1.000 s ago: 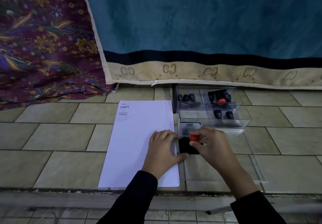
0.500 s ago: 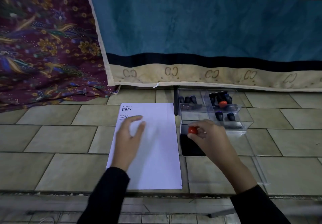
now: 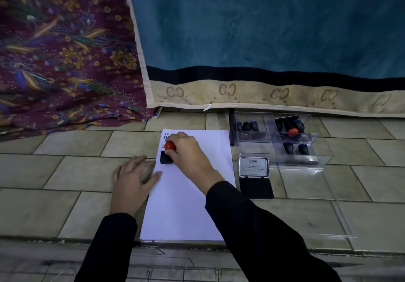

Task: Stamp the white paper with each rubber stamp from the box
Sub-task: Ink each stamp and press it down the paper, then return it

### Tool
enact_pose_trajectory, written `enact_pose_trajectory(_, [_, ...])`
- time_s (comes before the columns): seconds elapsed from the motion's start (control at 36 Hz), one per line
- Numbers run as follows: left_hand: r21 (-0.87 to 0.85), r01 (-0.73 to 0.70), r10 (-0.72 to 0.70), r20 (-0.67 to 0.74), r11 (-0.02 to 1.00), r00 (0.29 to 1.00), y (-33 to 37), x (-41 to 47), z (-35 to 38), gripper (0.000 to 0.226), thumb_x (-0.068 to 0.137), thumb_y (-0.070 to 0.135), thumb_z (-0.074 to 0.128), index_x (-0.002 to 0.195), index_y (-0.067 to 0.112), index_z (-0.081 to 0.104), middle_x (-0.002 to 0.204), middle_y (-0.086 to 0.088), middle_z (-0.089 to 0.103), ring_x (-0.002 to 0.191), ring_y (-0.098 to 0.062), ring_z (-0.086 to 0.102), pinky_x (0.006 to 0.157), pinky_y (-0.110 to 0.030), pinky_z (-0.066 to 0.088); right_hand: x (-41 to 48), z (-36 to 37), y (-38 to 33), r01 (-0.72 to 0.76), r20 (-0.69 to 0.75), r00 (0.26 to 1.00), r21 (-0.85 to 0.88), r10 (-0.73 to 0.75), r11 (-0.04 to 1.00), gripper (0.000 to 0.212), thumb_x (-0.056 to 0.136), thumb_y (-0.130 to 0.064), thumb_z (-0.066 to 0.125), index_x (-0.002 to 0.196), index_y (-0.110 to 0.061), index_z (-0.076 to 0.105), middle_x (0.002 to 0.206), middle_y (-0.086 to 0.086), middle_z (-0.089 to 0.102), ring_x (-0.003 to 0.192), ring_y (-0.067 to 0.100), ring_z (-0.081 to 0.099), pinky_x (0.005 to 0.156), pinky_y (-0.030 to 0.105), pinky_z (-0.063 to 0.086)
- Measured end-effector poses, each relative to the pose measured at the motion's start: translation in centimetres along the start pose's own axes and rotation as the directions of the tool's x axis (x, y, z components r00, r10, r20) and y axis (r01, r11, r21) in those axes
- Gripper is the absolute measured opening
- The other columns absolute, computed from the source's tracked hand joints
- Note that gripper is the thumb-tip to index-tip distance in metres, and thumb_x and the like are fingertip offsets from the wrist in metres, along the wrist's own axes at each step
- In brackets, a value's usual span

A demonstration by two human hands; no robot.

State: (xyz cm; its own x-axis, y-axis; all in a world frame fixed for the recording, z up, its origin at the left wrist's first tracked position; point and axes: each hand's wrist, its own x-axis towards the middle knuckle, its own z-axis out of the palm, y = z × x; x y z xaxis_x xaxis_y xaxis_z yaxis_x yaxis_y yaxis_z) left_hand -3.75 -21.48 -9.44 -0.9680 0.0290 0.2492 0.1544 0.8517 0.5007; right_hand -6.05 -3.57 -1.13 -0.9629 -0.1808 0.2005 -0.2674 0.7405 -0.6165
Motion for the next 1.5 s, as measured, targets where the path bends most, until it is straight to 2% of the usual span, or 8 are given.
enact_pose_trajectory(0.19, [0.005,0.003,-0.003,-0.019,1.000,1.000,0.0,0.0,0.2,0.044,0.075,0.064,0.050,0.105,0.036,0.067,0.135,0.010,0.054,0.130,-0.012,0.043,0.111,-0.039,0.020,0.6,0.8,-0.5,0.003,0.038,0.999,-0.037,-0.002,0.999,0.024,0.090,-0.013,0.058,0.114,-0.006,0.060,0.111,0.014,0.058,0.100,0.031,0.055,0.081,0.037,0.049])
enact_pose_trajectory(0.33, [0.007,0.000,0.000,-0.035,1.000,0.999,0.0,0.1,0.2,0.036,0.075,0.056,0.059,0.103,0.034,0.068,0.133,0.008,0.056,0.128,-0.014,0.046,0.110,-0.042,0.023,0.6,1.0,-0.8,-0.005,0.054,0.999,-0.075,0.009,0.997,0.024,0.091,-0.013,0.058,0.114,-0.005,0.059,0.112,0.016,0.058,0.101,0.032,0.055,0.084,0.040,0.049])
enact_pose_trajectory(0.53, [-0.026,0.010,-0.011,-0.037,1.000,0.999,0.1,0.0,0.1,0.034,0.075,0.056,0.060,0.101,0.035,0.069,0.134,0.009,0.055,0.128,-0.013,0.045,0.110,-0.038,0.021,0.6,1.5,-1.1,-0.014,0.059,0.998,-0.127,0.021,0.992,0.022,0.091,-0.010,0.055,0.112,-0.003,0.059,0.113,0.016,0.057,0.099,0.034,0.056,0.082,0.041,0.050])
enact_pose_trajectory(0.75, [0.004,0.006,-0.005,-0.023,1.000,1.000,0.5,0.1,-0.2,0.042,0.074,0.058,0.055,0.104,0.032,0.070,0.135,0.007,0.055,0.128,-0.015,0.045,0.110,-0.039,0.022,0.3,2.0,-1.3,0.009,0.046,0.999,-0.161,-0.002,0.987,0.014,0.087,0.001,0.055,0.098,0.001,0.064,0.102,0.016,0.058,0.087,0.032,0.057,0.073,0.039,0.052])
enact_pose_trajectory(1.06, [0.018,0.011,-0.010,-0.029,1.000,1.000,0.5,0.1,0.0,0.041,0.074,0.055,0.057,0.104,0.030,0.070,0.134,0.006,0.056,0.128,-0.016,0.045,0.111,-0.042,0.023,0.6,1.9,-1.1,-0.010,0.040,0.999,-0.135,0.015,0.991,0.012,0.085,-0.002,0.059,0.095,0.001,0.066,0.102,0.015,0.058,0.091,0.033,0.056,0.076,0.042,0.052])
enact_pose_trajectory(1.19, [0.032,0.008,-0.007,-0.025,0.999,1.000,0.5,0.1,-0.1,0.046,0.074,0.060,0.052,0.104,0.030,0.069,0.134,0.007,0.055,0.127,-0.016,0.046,0.111,-0.046,0.025,1.4,1.4,-1.5,-0.043,0.041,0.998,-0.151,0.050,0.988,0.008,0.085,0.003,0.056,0.087,0.004,0.063,0.099,0.016,0.056,0.086,0.032,0.055,0.070,0.038,0.051])
enact_pose_trajectory(1.39, [0.049,-0.006,0.007,-0.018,0.999,1.000,0.1,0.2,0.1,0.048,0.071,0.064,0.047,0.105,0.036,0.067,0.133,0.009,0.055,0.126,-0.017,0.047,0.109,-0.044,0.026,-0.1,2.3,-1.1,0.011,0.042,0.999,-0.155,-0.004,0.988,0.009,0.081,0.005,0.058,0.086,0.002,0.064,0.097,0.015,0.055,0.081,0.032,0.055,0.064,0.034,0.048])
enact_pose_trajectory(1.5, [0.057,-0.011,0.012,-0.023,0.998,1.000,0.0,0.3,0.1,0.047,0.072,0.065,0.048,0.101,0.034,0.068,0.132,0.009,0.056,0.125,-0.017,0.049,0.108,-0.044,0.027,1.1,2.0,-0.7,-0.042,0.016,0.999,-0.093,0.043,0.995,0.011,0.085,-0.002,0.057,0.092,0.001,0.065,0.099,0.016,0.058,0.089,0.032,0.056,0.072,0.036,0.049])
